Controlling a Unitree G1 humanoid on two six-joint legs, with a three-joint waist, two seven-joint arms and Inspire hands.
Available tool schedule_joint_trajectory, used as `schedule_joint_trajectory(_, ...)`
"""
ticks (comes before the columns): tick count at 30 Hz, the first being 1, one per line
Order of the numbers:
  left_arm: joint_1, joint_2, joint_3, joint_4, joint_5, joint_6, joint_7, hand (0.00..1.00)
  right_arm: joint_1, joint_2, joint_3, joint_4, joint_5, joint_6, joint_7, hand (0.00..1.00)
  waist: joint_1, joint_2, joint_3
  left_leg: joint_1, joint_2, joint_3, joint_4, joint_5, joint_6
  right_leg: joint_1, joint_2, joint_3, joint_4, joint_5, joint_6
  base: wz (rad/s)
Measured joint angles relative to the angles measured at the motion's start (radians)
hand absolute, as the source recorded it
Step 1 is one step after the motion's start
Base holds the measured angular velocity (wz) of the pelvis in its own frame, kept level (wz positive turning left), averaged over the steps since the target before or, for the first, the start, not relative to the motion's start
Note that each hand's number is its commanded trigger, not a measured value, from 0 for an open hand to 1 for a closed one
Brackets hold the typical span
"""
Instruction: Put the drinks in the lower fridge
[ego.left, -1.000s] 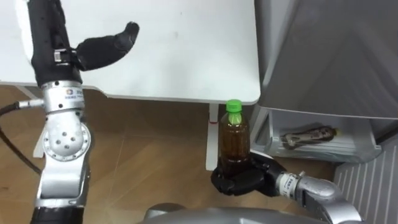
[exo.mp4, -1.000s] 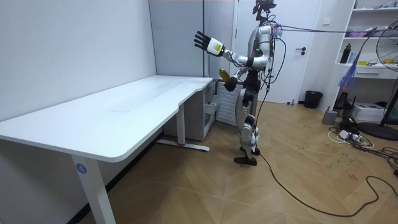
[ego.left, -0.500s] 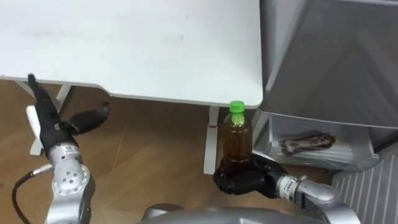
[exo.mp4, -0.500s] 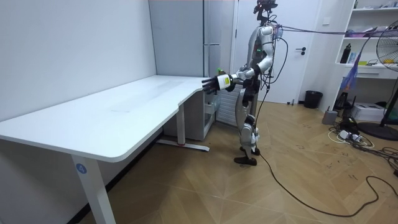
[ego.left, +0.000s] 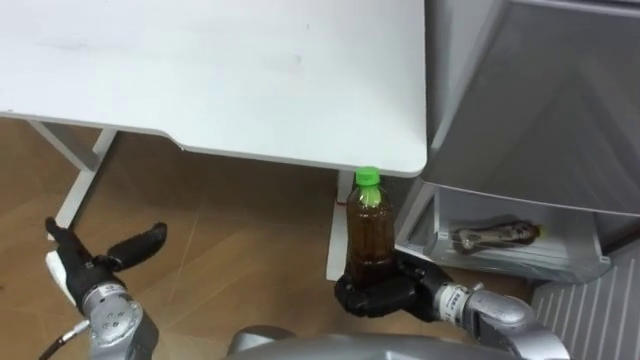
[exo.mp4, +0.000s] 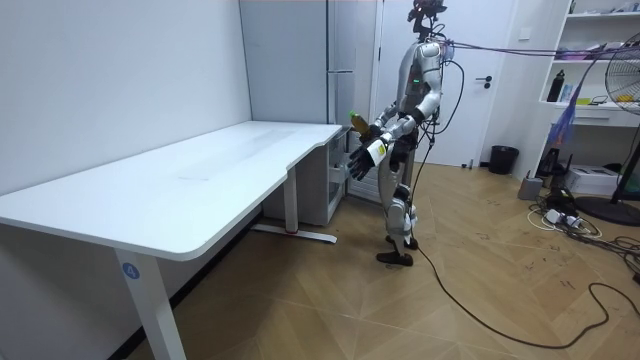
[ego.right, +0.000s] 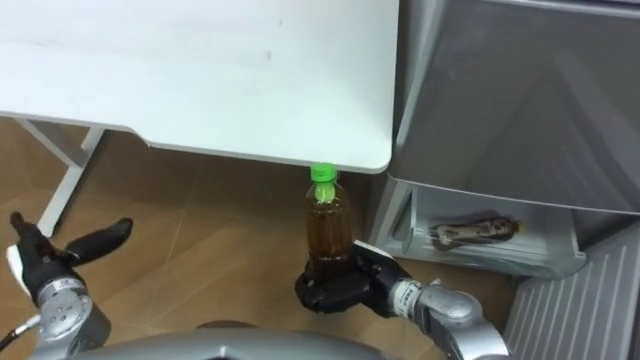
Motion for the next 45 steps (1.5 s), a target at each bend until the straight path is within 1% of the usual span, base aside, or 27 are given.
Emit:
schedule_joint_trajectory(2, 0.000, 0.000, 0.000, 0.045, -0.019, 0.022, -0.019, 0.00, -0.010, -0.001, 0.000, 0.000, 0.000, 0.024, -0.007, 1.00, -0.002, 0.005, 0.0028, -0.001, 0.000, 0.004, -0.001, 0.000, 0.000, -0.002, 0.000, 0.002, 0.000, 0.000, 0.000, -0.05)
schedule_joint_trajectory(4, 0.000, 0.000, 0.000, 0.074, -0.017, 0.044, -0.033, 0.00, -0.015, -0.004, 0.000, 0.000, 0.000, 0.035, -0.011, 1.00, -0.003, 0.006, 0.0031, -0.004, 0.001, 0.004, -0.001, 0.000, 0.000, -0.002, 0.000, 0.002, 0.000, 0.000, 0.000, 0.00)
schedule_joint_trajectory(8, 0.004, 0.000, -0.016, 0.149, 0.023, 0.064, -0.050, 0.00, -0.015, -0.012, 0.000, 0.000, 0.000, 0.035, -0.024, 1.00, -0.003, 0.005, 0.0028, -0.002, 0.001, 0.010, -0.003, 0.000, 0.000, -0.002, 0.000, 0.002, 0.000, 0.000, 0.000, -0.02)
schedule_joint_trajectory(9, 0.006, 0.000, -0.020, 0.168, 0.030, 0.074, -0.060, 0.00, -0.015, -0.015, 0.000, 0.000, 0.000, 0.035, -0.032, 1.00, -0.003, 0.004, 0.0024, -0.001, 0.001, 0.010, -0.002, 0.000, 0.000, -0.002, 0.000, 0.001, 0.000, 0.000, 0.000, 0.00)
schedule_joint_trajectory(12, 0.005, 0.001, -0.040, 0.238, 0.031, 0.080, -0.081, 0.00, -0.019, -0.017, -0.001, 0.000, 0.000, 0.035, -0.042, 1.00, -0.011, 0.003, 0.0022, -0.003, 0.001, 0.010, -0.003, 0.000, 0.000, -0.003, -0.001, -0.002, -0.001, 0.000, 0.000, 0.00)
schedule_joint_trajectory(14, 0.007, 0.002, -0.072, 0.285, 0.020, 0.100, -0.120, 0.00, -0.019, -0.017, -0.001, 0.000, 0.000, 0.035, -0.050, 1.00, -0.020, -0.002, -0.0007, -0.019, 0.000, 0.008, -0.002, 0.000, 0.000, -0.017, -0.002, -0.004, 0.000, 0.000, 0.000, 0.00)
schedule_joint_trajectory(15, 0.007, 0.002, -0.081, 0.294, 0.014, 0.105, -0.131, 0.00, -0.019, -0.016, -0.001, 0.000, 0.003, 0.035, -0.055, 1.00, -0.023, -0.003, 0.0000, -0.022, 0.000, 0.008, -0.002, 0.000, 0.000, -0.019, -0.002, -0.004, -0.001, 0.000, 0.000, 0.05)
schedule_joint_trajectory(16, 0.008, 0.000, -0.092, 0.311, 0.003, 0.119, -0.154, 0.00, -0.019, -0.014, -0.001, 0.001, 0.011, 0.037, -0.066, 1.00, -0.033, -0.006, -0.0012, -0.025, 0.000, 0.006, 0.002, 0.000, 0.000, -0.019, -0.002, -0.005, -0.001, 0.001, 0.000, 0.04)
schedule_joint_trajectory(17, 0.009, -0.004, -0.093, 0.329, -0.005, 0.129, -0.179, 0.00, -0.018, -0.012, -0.004, 0.001, 0.022, 0.038, -0.077, 1.00, -0.038, -0.006, -0.0012, -0.023, 0.000, 0.007, 0.002, 0.000, 0.000, -0.018, -0.002, -0.003, -0.001, 0.000, 0.000, 0.00)
schedule_joint_trajectory(20, 0.014, -0.007, -0.093, 0.353, -0.051, 0.143, -0.234, 0.00, -0.018, -0.006, -0.025, 0.001, 0.027, 0.038, -0.102, 1.00, -0.046, -0.005, -0.0010, -0.023, 0.000, 0.011, 0.001, 0.000, 0.000, -0.018, -0.002, 0.000, -0.001, 0.001, 0.000, -0.01)
schedule_joint_trajectory(21, 0.019, -0.009, -0.093, 0.354, -0.063, 0.154, -0.253, 0.00, -0.017, -0.003, -0.038, 0.001, 0.026, 0.044, -0.120, 1.00, -0.055, -0.005, -0.0011, -0.023, 0.000, 0.013, 0.001, 0.000, 0.001, -0.018, -0.002, 0.001, 0.000, 0.001, 0.000, 0.00)
schedule_joint_trajectory(22, 0.026, -0.010, -0.093, 0.355, -0.064, 0.168, -0.268, 0.00, -0.017, 0.000, -0.051, 0.009, 0.027, 0.046, -0.136, 1.00, -0.062, -0.004, -0.0015, -0.023, 0.000, 0.015, 0.001, 0.000, 0.001, -0.018, -0.003, 0.003, 0.000, 0.001, 0.000, -0.03)
schedule_joint_trajectory(24, 0.025, -0.010, -0.095, 0.366, -0.062, 0.178, -0.295, 0.00, -0.020, 0.003, -0.069, 0.044, 0.026, 0.045, -0.156, 1.00, -0.073, -0.004, -0.0020, -0.023, 0.000, 0.016, 0.003, 0.000, 0.001, -0.017, -0.003, 0.003, 0.001, 0.001, 0.000, 0.00)
schedule_joint_trajectory(26, 0.018, -0.010, -0.096, 0.396, -0.059, 0.180, -0.325, 0.00, -0.028, 0.016, -0.091, 0.104, 0.026, 0.045, -0.183, 1.00, -0.091, -0.003, -0.0026, -0.024, 0.000, 0.013, 0.004, 0.000, 0.001, -0.017, -0.003, 0.000, 0.001, 0.001, 0.000, 0.03)
schedule_joint_trajectory(29, 0.015, -0.013, -0.104, 0.424, -0.059, 0.192, -0.355, 0.00, -0.032, 0.018, -0.113, 0.180, 0.029, 0.047, -0.230, 1.00, -0.115, 0.004, -0.0019, -0.024, 0.000, 0.014, 0.004, 0.000, 0.001, -0.018, -0.003, 0.002, 0.001, 0.001, 0.000, 0.00)
schedule_joint_trajectory(31, 0.014, -0.027, -0.104, 0.438, -0.058, 0.196, -0.373, 0.00, -0.027, 0.019, -0.140, 0.200, 0.035, 0.052, -0.274, 1.00, -0.128, 0.013, -0.0047, -0.023, 0.000, 0.018, 0.003, 0.000, 0.001, -0.018, -0.003, 0.002, 0.001, 0.001, 0.000, -0.06)
schedule_joint_trajectory(33, 0.015, -0.042, -0.105, 0.440, -0.054, 0.202, -0.379, 0.00, -0.027, 0.021, -0.162, 0.200, 0.048, 0.052, -0.301, 1.00, -0.141, 0.024, -0.0055, -0.022, 0.001, 0.023, 0.001, 0.000, 0.001, -0.020, -0.004, 0.002, 0.001, 0.001, 0.000, -0.07)
schedule_joint_trajectory(34, 0.015, -0.049, -0.105, 0.442, -0.028, 0.208, -0.389, 0.00, -0.027, 0.021, -0.169, 0.204, 0.073, 0.052, -0.319, 1.00, -0.143, 0.028, -0.0047, -0.016, 0.001, 0.027, -0.004, 0.000, 0.001, -0.018, -0.003, 0.006, 0.001, 0.001, 0.000, -0.10)
schedule_joint_trajectory(35, 0.017, -0.053, -0.105, 0.443, -0.007, 0.211, -0.393, 0.00, -0.026, 0.022, -0.171, 0.208, 0.087, 0.052, -0.340, 1.00, -0.145, 0.029, -0.0062, -0.013, 0.002, 0.030, -0.005, 0.000, 0.001, -0.017, -0.002, 0.015, 0.001, 0.001, 0.000, -0.10)
schedule_joint_trajectory(36, 0.017, -0.055, -0.105, 0.443, 0.001, 0.211, -0.394, 0.00, -0.026, 0.022, -0.173, 0.209, 0.097, 0.052, -0.349, 1.00, -0.145, 0.031, -0.0071, -0.011, 0.002, 0.032, -0.006, 0.000, 0.001, -0.017, -0.002, 0.016, 0.001, 0.001, 0.000, -0.10)
schedule_joint_trajectory(38, 0.019, -0.059, -0.104, 0.443, 0.023, 0.211, -0.394, 0.00, -0.026, 0.022, -0.183, 0.209, 0.128, 0.052, -0.369, 1.00, -0.143, 0.036, -0.0063, -0.001, 0.003, 0.038, -0.015, 0.000, 0.000, -0.015, -0.001, 0.024, 0.001, 0.001, 0.000, -0.09)
schedule_joint_trajectory(41, 0.025, -0.065, -0.082, 0.453, 0.030, 0.211, -0.395, 0.00, -0.024, 0.031, -0.201, 0.221, 0.185, 0.051, -0.397, 1.00, -0.144, 0.030, -0.0062, 0.002, 0.003, 0.039, -0.017, 0.000, 0.000, -0.014, -0.001, 0.024, -0.001, 0.001, 0.000, -0.01)
schedule_joint_trajectory(43, 0.031, -0.069, -0.069, 0.451, 0.030, 0.211, -0.395, 0.00, -0.022, 0.037, -0.209, 0.221, 0.249, 0.051, -0.433, 1.00, -0.146, 0.020, -0.0023, 0.001, 0.001, 0.039, -0.012, 0.000, 0.001, -0.018, -0.002, 0.025, -0.007, 0.001, 0.000, 0.00)
schedule_joint_trajectory(44, 0.031, -0.068, -0.065, 0.450, 0.030, 0.211, -0.395, 0.00, -0.022, 0.040, -0.209, 0.221, 0.286, 0.051, -0.454, 1.00, -0.146, 0.013, -0.0045, -0.001, 0.000, 0.039, -0.011, 0.000, 0.001, -0.016, -0.002, 0.026, -0.018, 0.001, 0.000, 0.00)
schedule_joint_trajectory(45, 0.032, -0.068, -0.065, 0.450, 0.030, 0.211, -0.394, 0.00, -0.022, 0.042, -0.209, 0.221, 0.305, 0.051, -0.464, 1.00, -0.146, 0.010, -0.0036, -0.002, -0.001, 0.039, -0.011, 0.000, 0.001, -0.016, -0.002, 0.026, -0.018, 0.001, 0.000, 0.00)
